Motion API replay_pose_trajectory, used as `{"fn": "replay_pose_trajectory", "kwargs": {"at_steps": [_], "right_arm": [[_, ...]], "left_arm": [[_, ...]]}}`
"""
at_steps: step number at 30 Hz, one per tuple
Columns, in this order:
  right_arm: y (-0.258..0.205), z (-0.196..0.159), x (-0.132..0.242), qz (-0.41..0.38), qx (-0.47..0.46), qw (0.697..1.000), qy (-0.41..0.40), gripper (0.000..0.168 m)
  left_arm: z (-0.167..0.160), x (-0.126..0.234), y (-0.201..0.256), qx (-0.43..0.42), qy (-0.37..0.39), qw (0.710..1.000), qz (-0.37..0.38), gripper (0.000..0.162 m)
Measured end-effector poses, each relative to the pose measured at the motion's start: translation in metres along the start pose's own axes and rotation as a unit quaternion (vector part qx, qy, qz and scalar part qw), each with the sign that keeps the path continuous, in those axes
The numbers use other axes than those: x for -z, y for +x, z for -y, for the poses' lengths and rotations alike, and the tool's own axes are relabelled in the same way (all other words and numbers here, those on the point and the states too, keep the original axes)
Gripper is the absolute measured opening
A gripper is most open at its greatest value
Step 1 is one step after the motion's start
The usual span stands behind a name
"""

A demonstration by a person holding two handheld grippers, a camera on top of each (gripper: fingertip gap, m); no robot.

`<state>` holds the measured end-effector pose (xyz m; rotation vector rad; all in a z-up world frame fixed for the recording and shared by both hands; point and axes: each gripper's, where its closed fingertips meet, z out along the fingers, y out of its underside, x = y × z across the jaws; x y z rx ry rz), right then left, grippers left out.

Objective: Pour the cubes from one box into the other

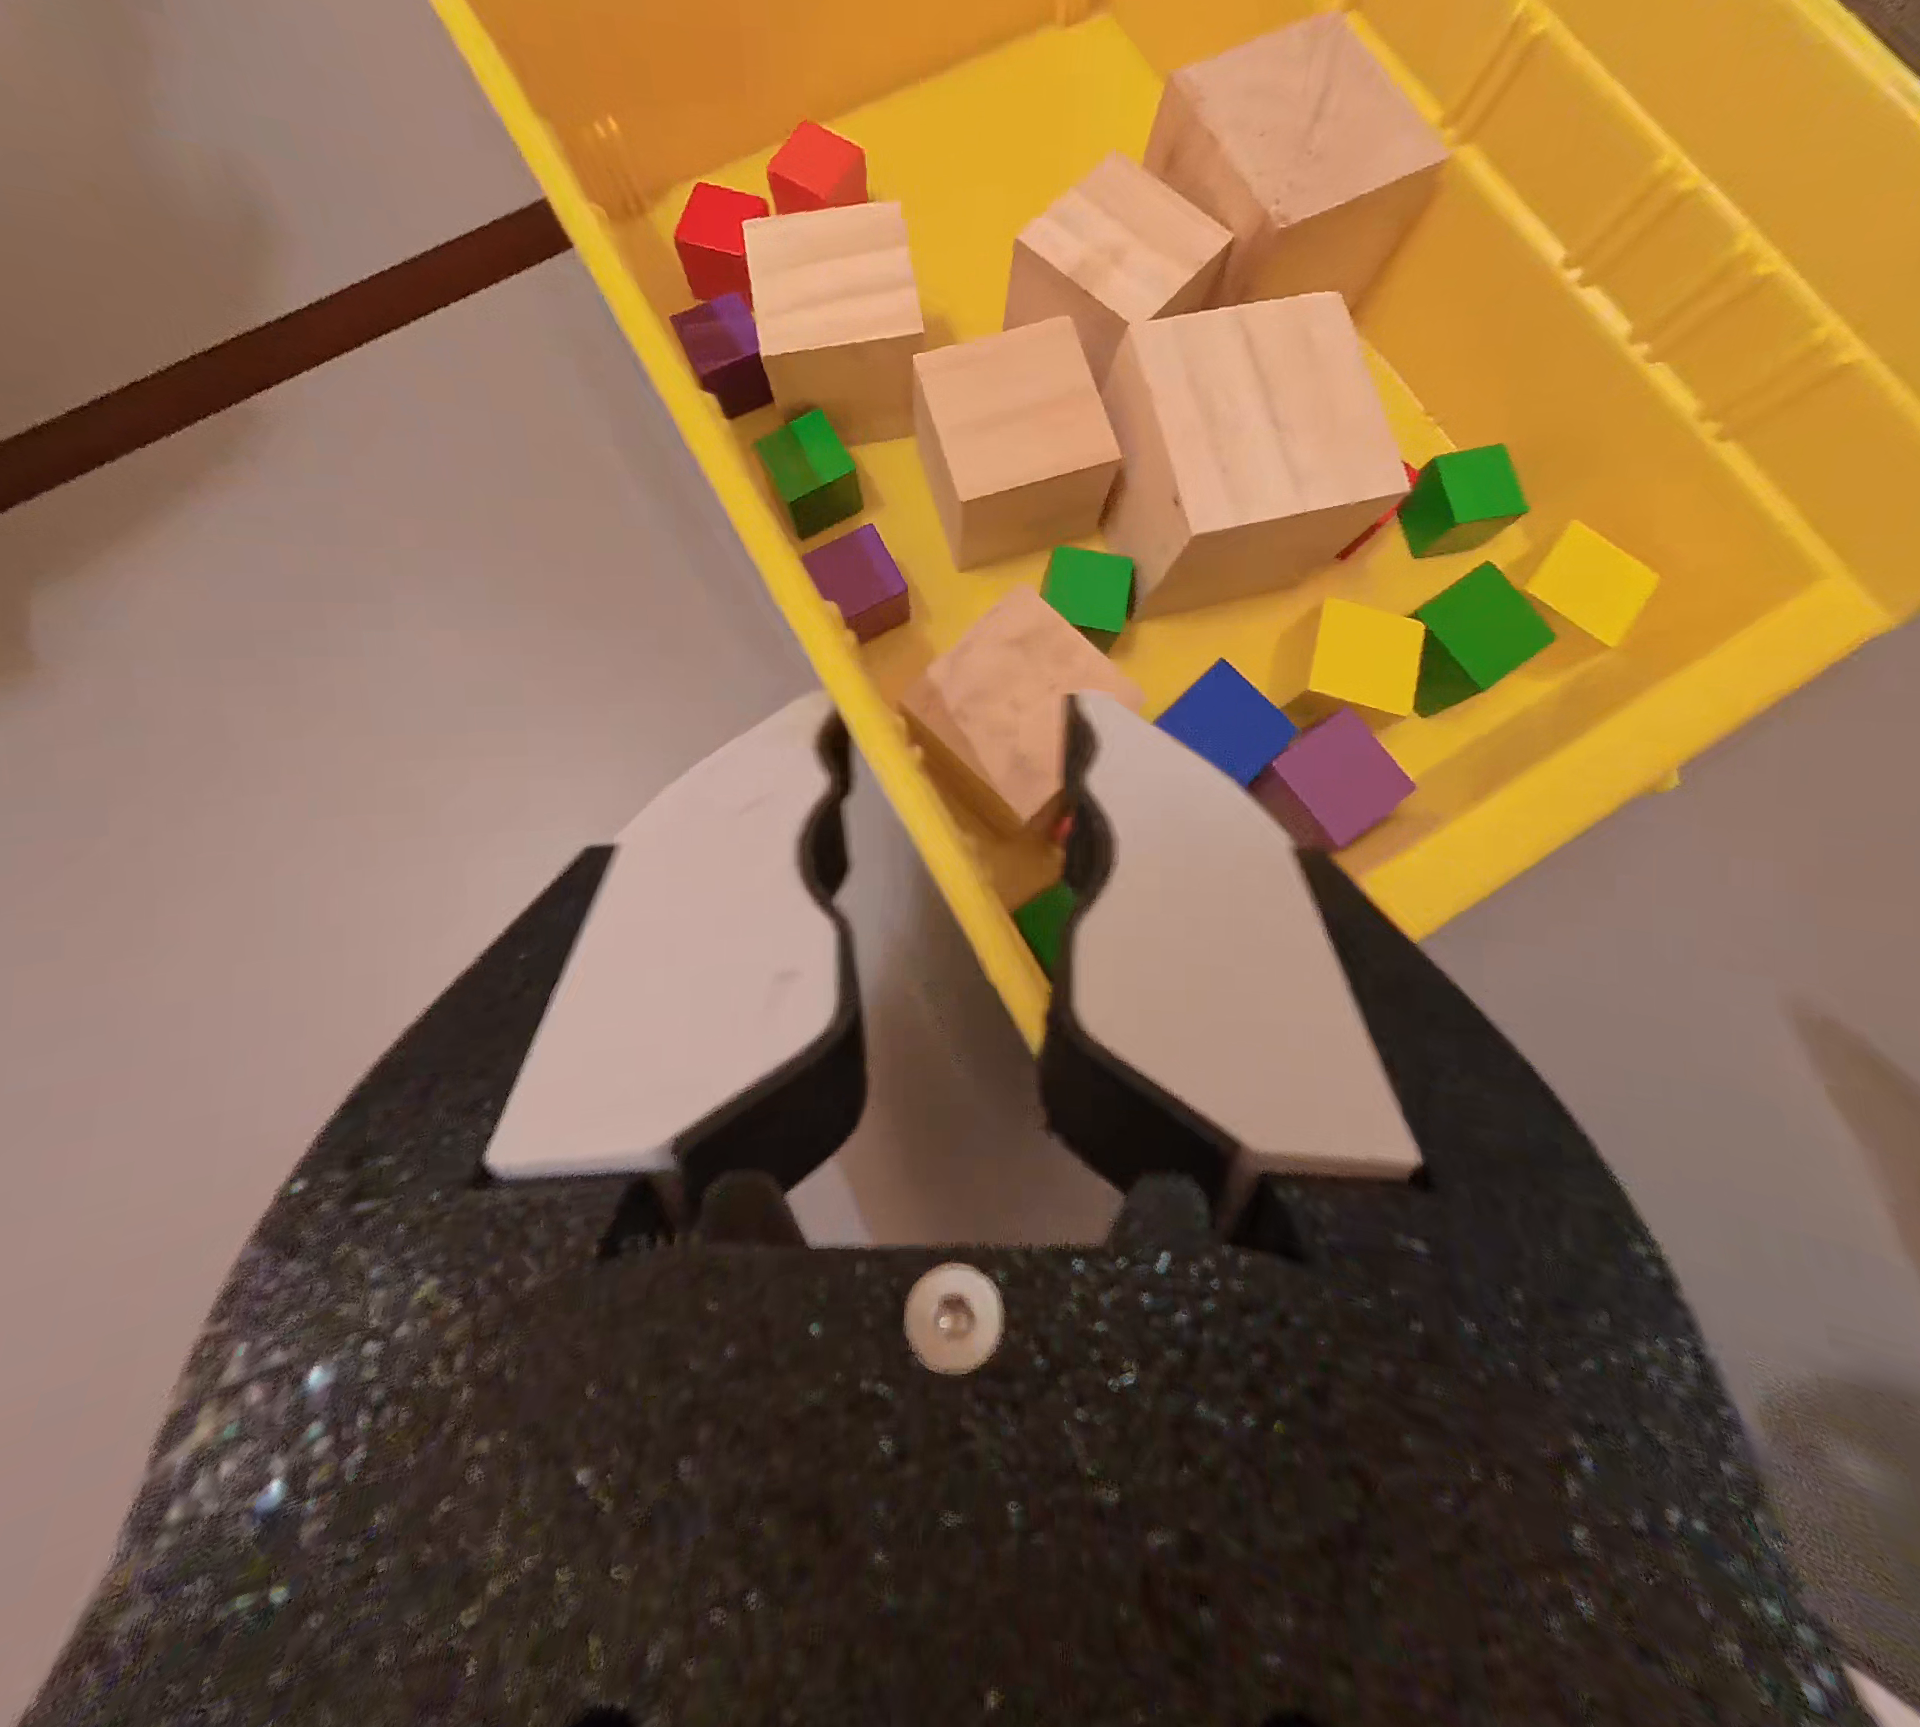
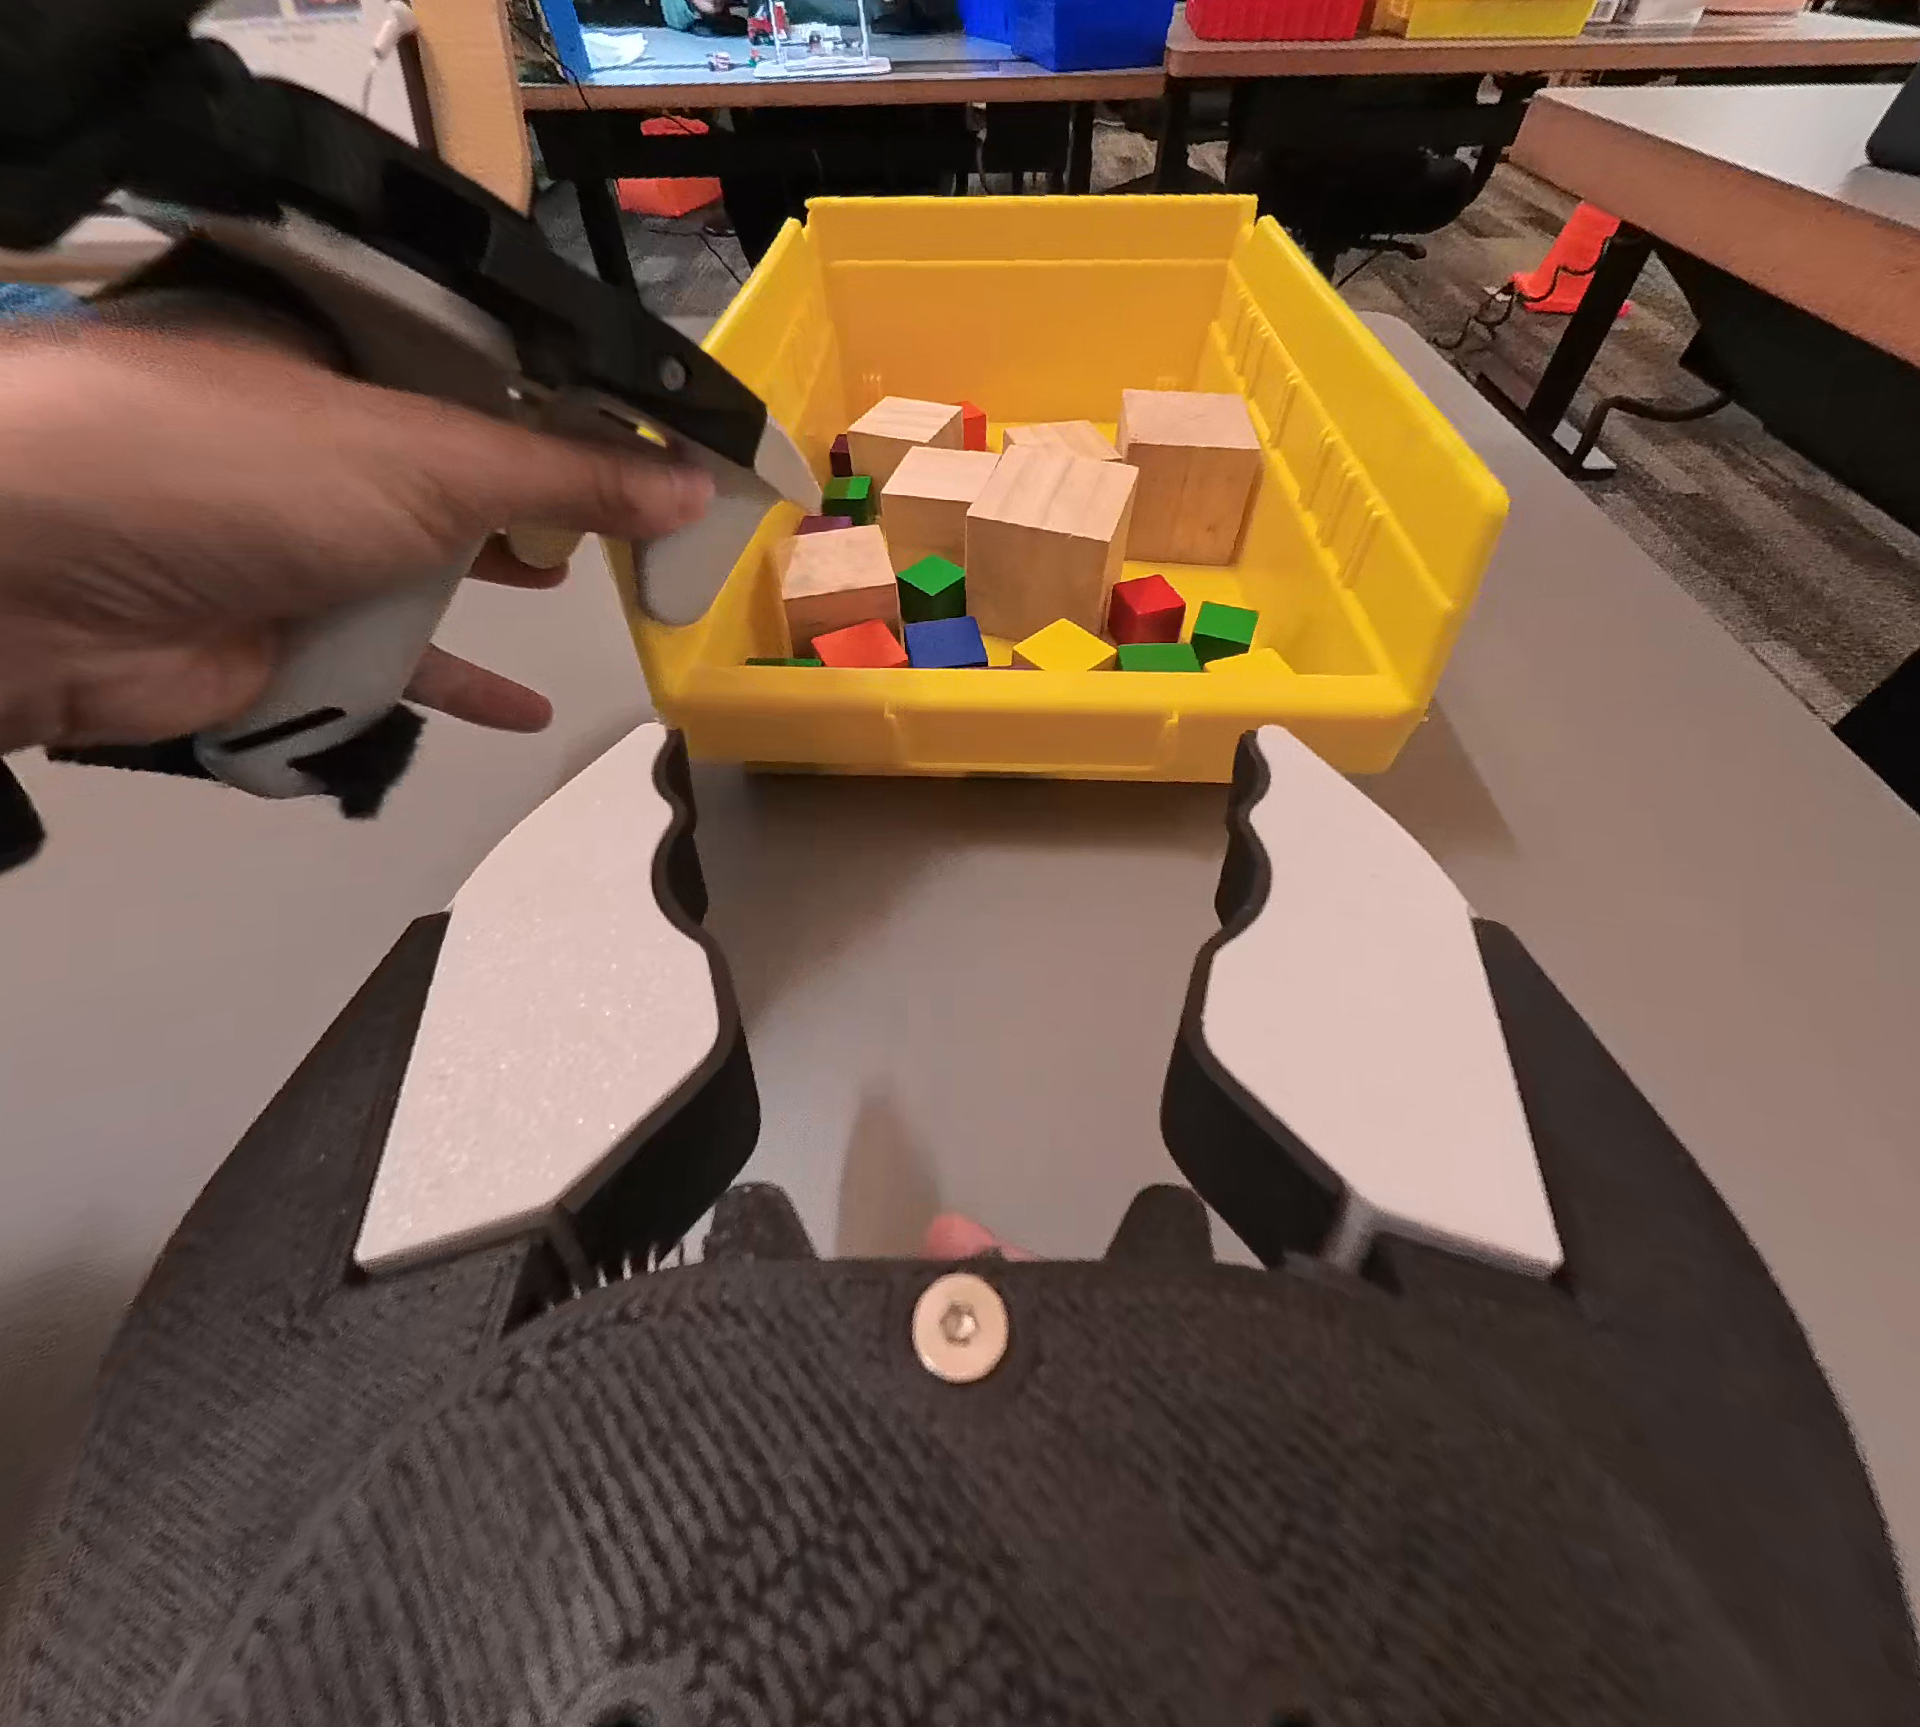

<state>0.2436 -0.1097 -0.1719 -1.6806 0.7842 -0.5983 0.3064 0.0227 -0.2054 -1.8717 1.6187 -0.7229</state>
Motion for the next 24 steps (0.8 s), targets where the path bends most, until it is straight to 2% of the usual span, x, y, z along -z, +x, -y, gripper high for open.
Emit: {"fn": "replay_pose_trajectory", "kwargs": {"at_steps": [1, 5, 13, 16, 19, 21, 24], "right_arm": [[0.001, 0.001, 0.0, -0.001, -0.001, 1.0, 0.002, 0.098], [0.004, 0.003, 0.003, -0.009, 0.004, 1.0, 0.008, 0.096], [0.016, -0.002, -0.008, -0.059, 0.012, 0.998, 0.002, 0.09], [0.027, -0.006, -0.027, -0.087, 0.026, 0.996, -0.023, 0.091], [0.037, 0.015, -0.043, -0.087, -0.001, 0.996, -0.006, 0.086], [0.039, 0.024, -0.056, -0.07, 0.009, 0.997, -0.004, 0.062], [0.039, 0.01, -0.08, -0.043, -0.001, 0.997, -0.058, 0.023]], "left_arm": [[0.0, 0.0, -0.003, -0.004, 0.01, 1.0, 0.016, 0.032], [-0.002, 0.006, -0.029, 0.03, 0.06, 0.996, 0.057, 0.009], [-0.027, 0.035, -0.057, 0.02, 0.093, 0.994, 0.046, 0.006], [-0.033, 0.048, -0.061, -0.001, 0.113, 0.992, 0.053, 0.009], [-0.023, 0.079, -0.07, -0.018, 0.164, 0.984, 0.074, 0.038], [-0.015, 0.105, -0.076, -0.027, 0.2, 0.977, 0.071, 0.046], [-0.012, 0.143, -0.088, -0.013, 0.237, 0.97, 0.053, 0.045]]}}
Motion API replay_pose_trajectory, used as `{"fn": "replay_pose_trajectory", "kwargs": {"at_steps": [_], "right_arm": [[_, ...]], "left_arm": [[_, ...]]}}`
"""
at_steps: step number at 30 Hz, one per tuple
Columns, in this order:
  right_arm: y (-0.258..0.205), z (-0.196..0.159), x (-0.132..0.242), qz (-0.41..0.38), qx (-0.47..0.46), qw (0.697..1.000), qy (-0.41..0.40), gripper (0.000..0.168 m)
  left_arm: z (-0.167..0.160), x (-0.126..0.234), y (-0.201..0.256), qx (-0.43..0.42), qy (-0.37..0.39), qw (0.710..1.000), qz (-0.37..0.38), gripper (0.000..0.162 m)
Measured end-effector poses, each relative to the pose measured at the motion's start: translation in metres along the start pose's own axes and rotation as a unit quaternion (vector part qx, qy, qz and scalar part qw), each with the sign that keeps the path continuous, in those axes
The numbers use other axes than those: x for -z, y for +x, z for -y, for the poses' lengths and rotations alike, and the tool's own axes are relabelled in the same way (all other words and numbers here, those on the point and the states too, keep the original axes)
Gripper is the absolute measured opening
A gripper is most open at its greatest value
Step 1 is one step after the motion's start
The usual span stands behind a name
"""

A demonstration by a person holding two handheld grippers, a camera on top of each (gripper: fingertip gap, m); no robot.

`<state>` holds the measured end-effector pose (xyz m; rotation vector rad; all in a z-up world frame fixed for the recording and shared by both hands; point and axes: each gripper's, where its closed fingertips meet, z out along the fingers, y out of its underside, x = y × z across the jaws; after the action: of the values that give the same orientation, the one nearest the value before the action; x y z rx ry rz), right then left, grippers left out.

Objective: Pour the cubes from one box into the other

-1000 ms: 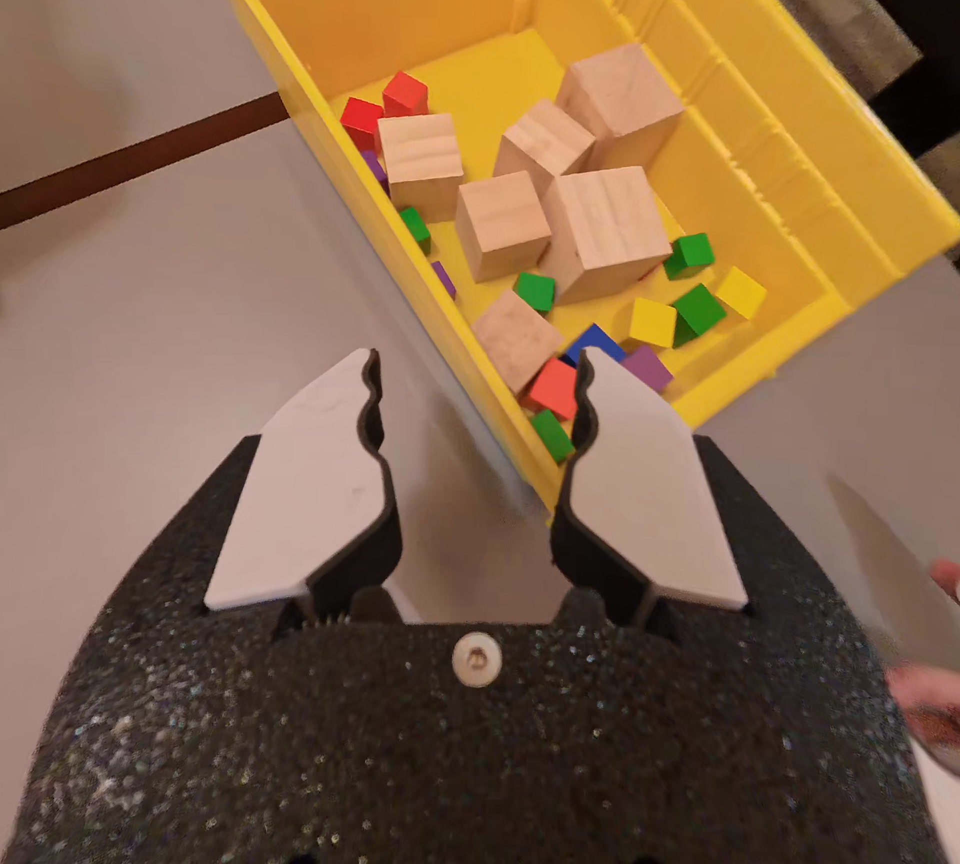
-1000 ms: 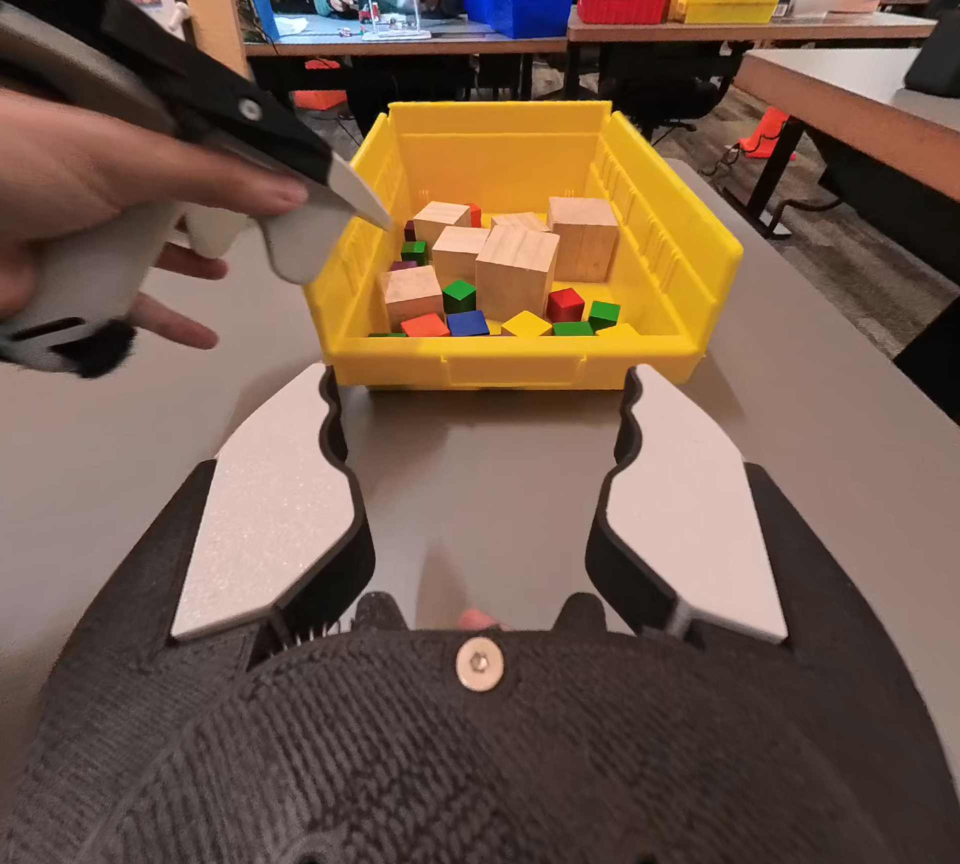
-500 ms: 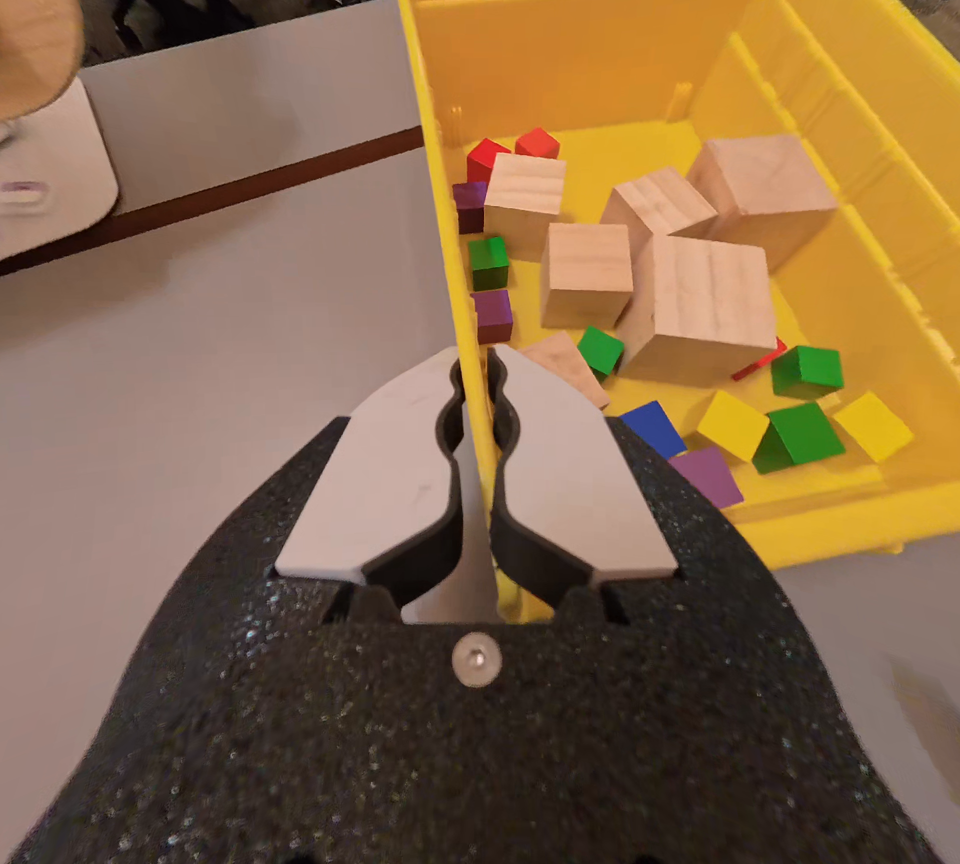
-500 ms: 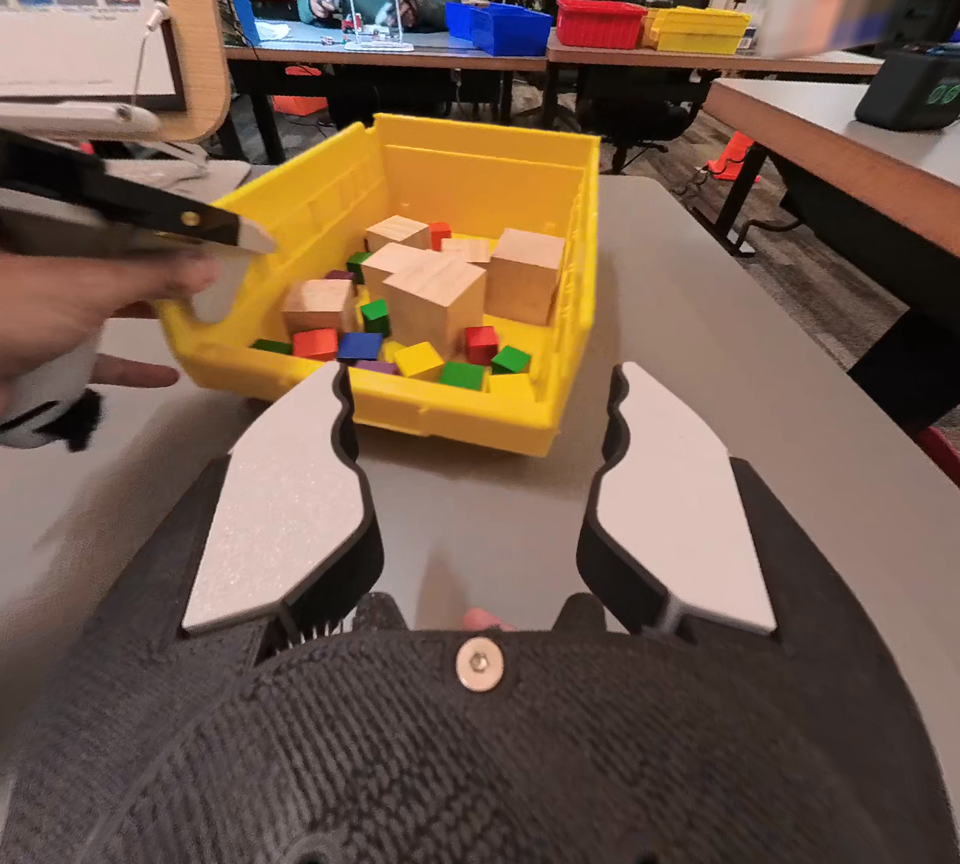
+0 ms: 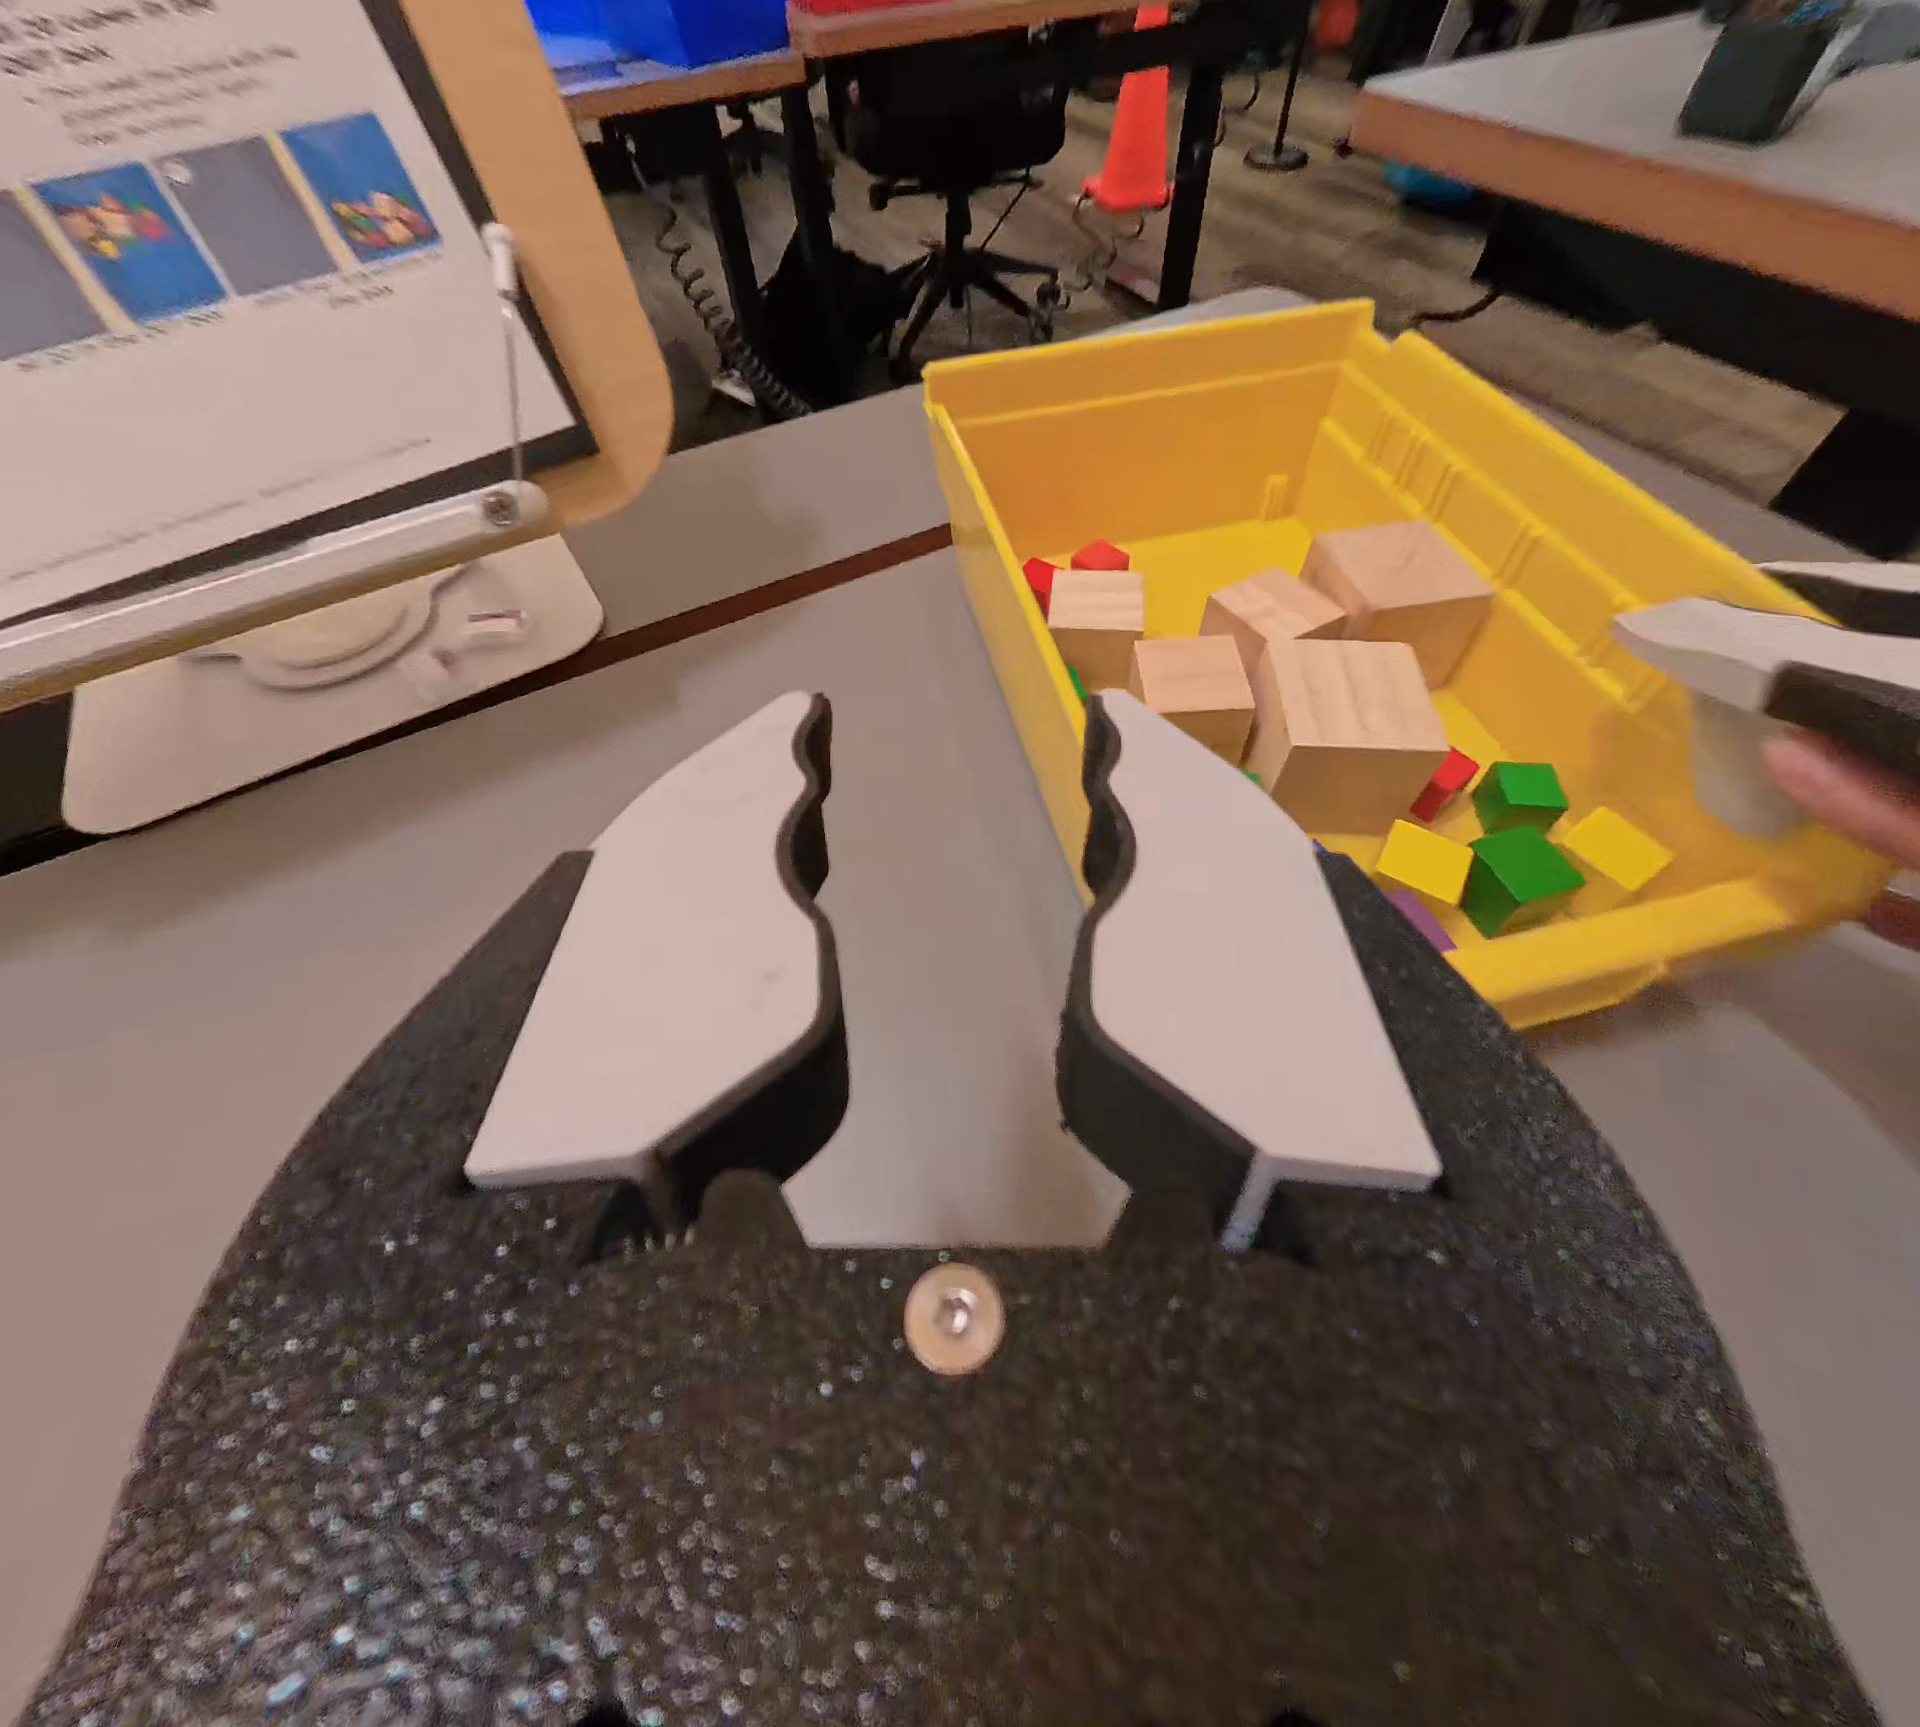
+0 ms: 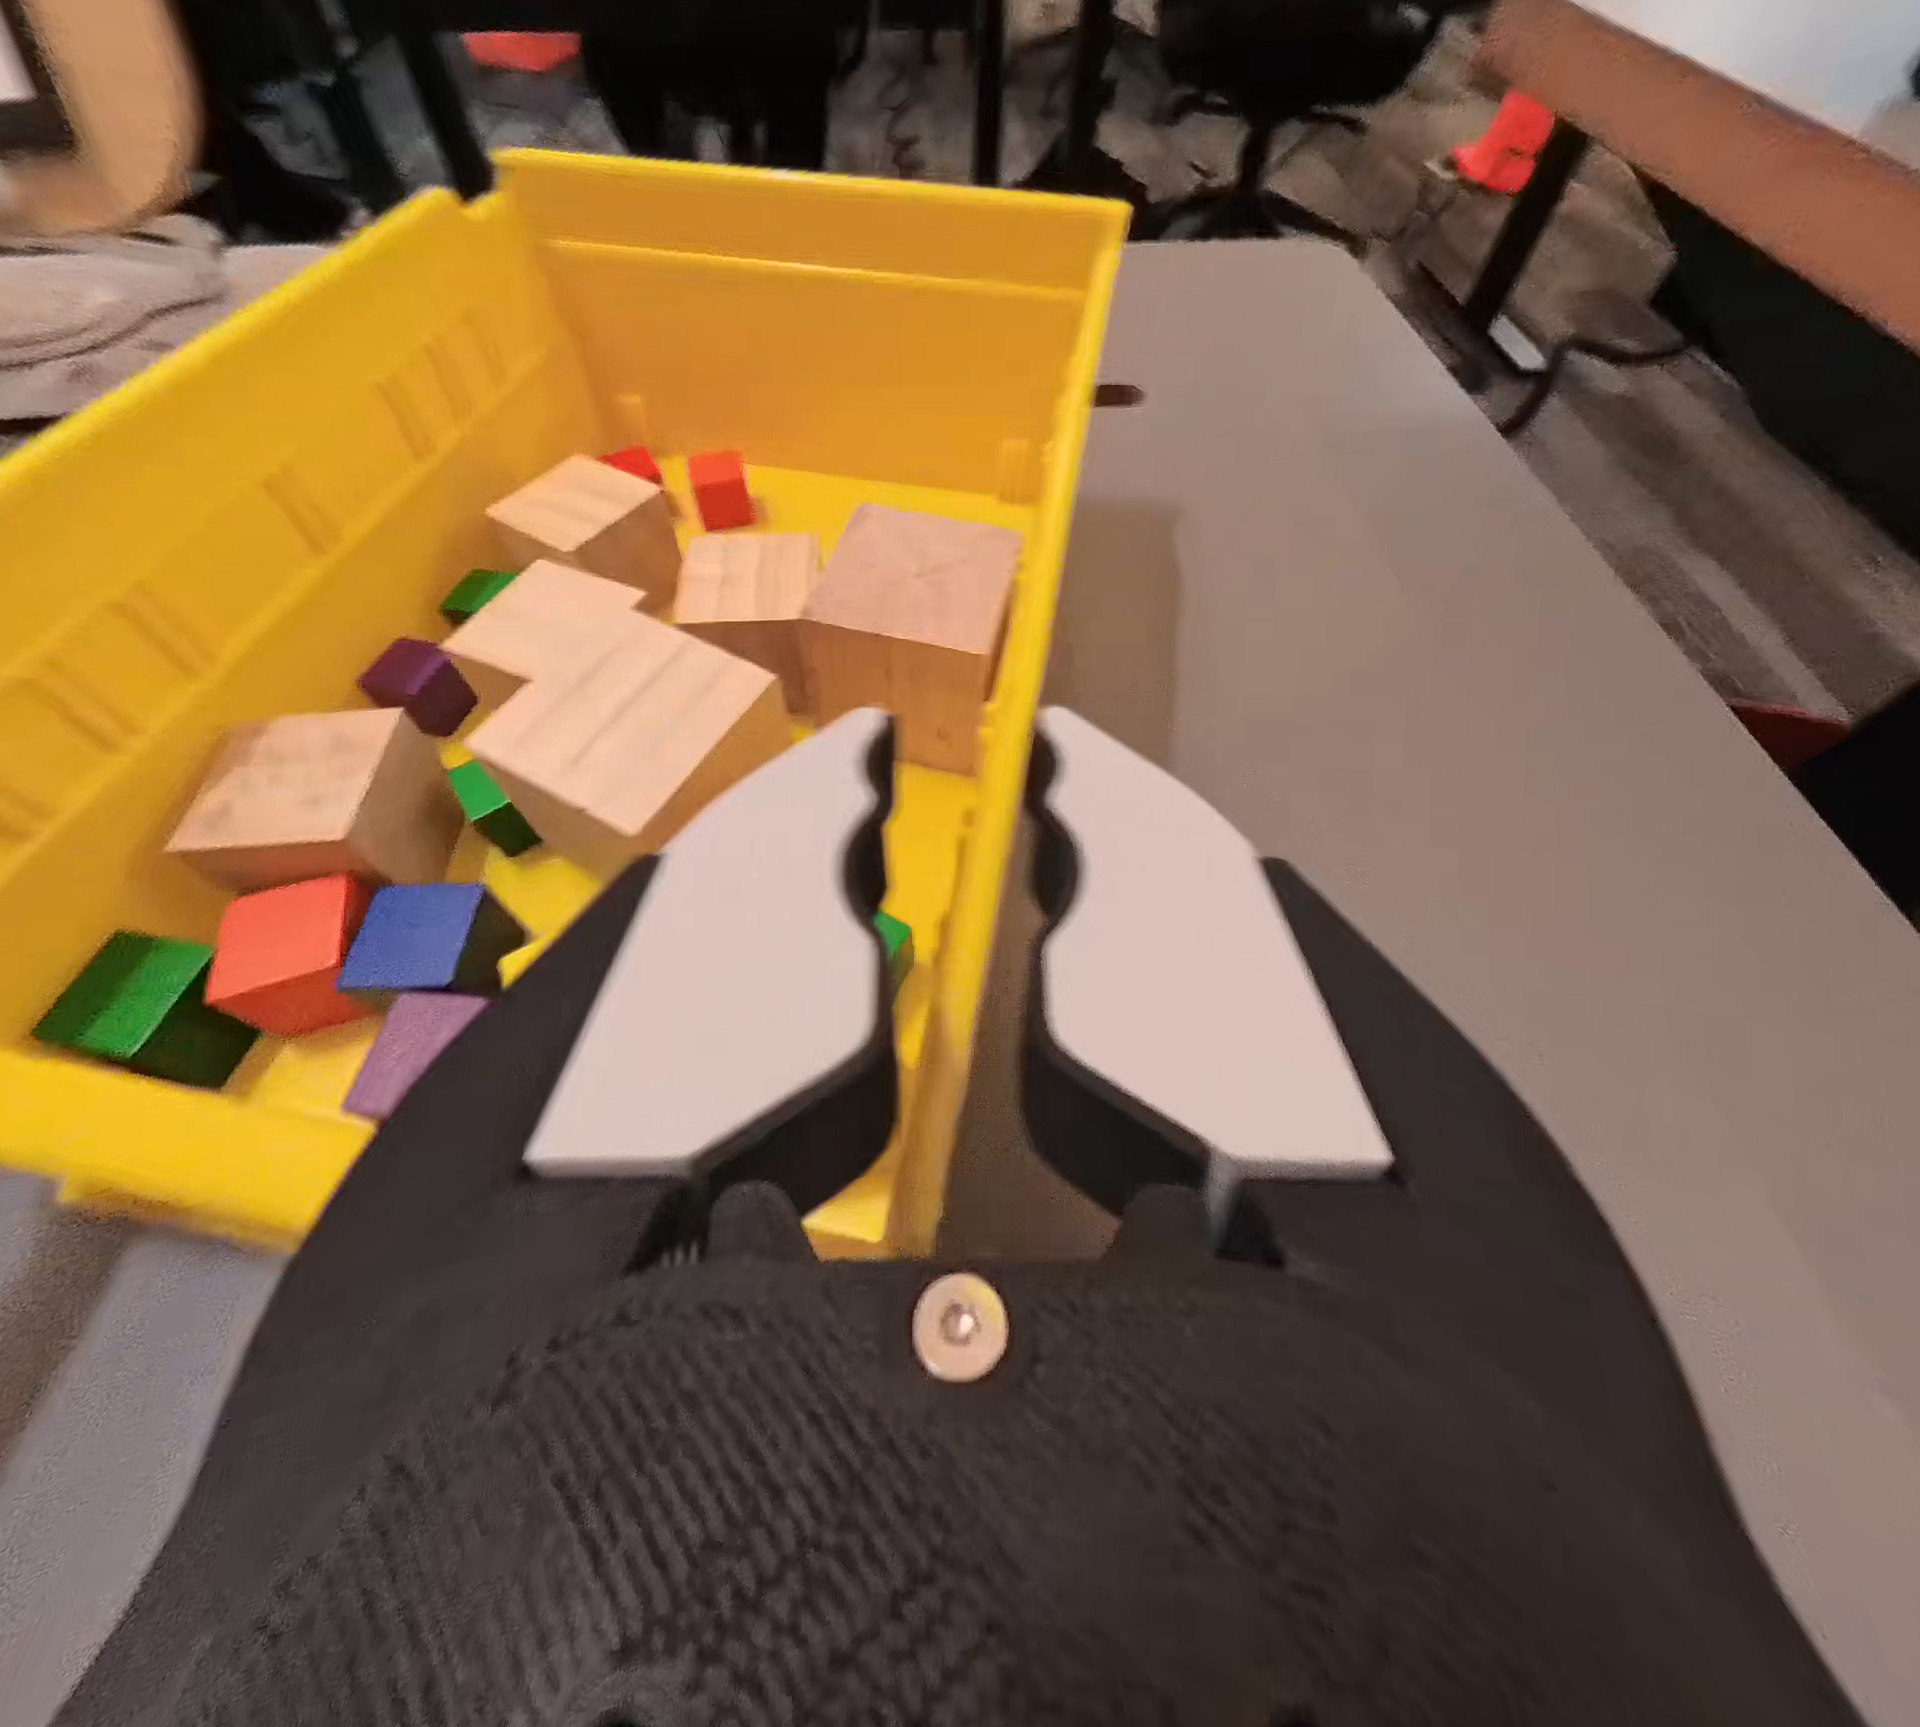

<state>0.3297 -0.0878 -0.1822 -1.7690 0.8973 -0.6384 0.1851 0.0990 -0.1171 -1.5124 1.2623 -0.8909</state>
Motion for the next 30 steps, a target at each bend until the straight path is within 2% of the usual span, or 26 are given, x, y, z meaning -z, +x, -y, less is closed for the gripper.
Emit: {"fn": "replay_pose_trajectory", "kwargs": {"at_steps": [1, 7, 12, 15, 19, 22, 25, 27, 30], "right_arm": [[0.006, 0.001, -0.002, -0.011, -0.007, 1.0, 0.007, 0.008], [-0.013, 0.001, -0.002, 0.037, -0.019, 0.999, 0.011, 0.006], [-0.084, -0.008, 0.024, 0.11, -0.003, 0.994, 0.0, 0.006], [-0.134, -0.015, 0.044, 0.131, 0.014, 0.991, 0.001, 0.006], [-0.196, -0.021, 0.065, 0.164, 0.028, 0.986, 0.007, 0.007], [-0.236, -0.025, 0.076, 0.188, 0.039, 0.981, 0.008, 0.007], [-0.271, -0.027, 0.084, 0.201, 0.047, 0.978, 0.013, 0.007], [-0.29, -0.028, 0.089, 0.207, 0.05, 0.977, 0.018, 0.008], [-0.309, -0.029, 0.093, 0.21, 0.056, 0.976, 0.022, 0.008]], "left_arm": [[0.003, 0.01, -0.007, 0.004, 0.006, 1.0, -0.002, 0.045], [-0.006, 0.063, -0.054, 0.022, 0.013, 1.0, -0.003, 0.047], [-0.029, 0.112, -0.12, -0.001, 0.012, 0.998, 0.056, 0.047], [-0.041, 0.15, -0.192, -0.009, 0.011, 0.989, 0.146, 0.047], [-0.057, 0.217, -0.309, -0.006, -0.017, 0.963, 0.268, 0.048], [-0.071, 0.27, -0.398, 0.029, -0.039, 0.94, 0.338, 0.057], [-0.091, 0.295, -0.459, 0.069, -0.062, 0.944, 0.318, 0.058], [-0.116, 0.293, -0.485, 0.095, -0.108, 0.951, 0.274, 0.058], [-0.149, 0.278, -0.51, 0.131, -0.163, 0.952, 0.225, 0.049]]}}
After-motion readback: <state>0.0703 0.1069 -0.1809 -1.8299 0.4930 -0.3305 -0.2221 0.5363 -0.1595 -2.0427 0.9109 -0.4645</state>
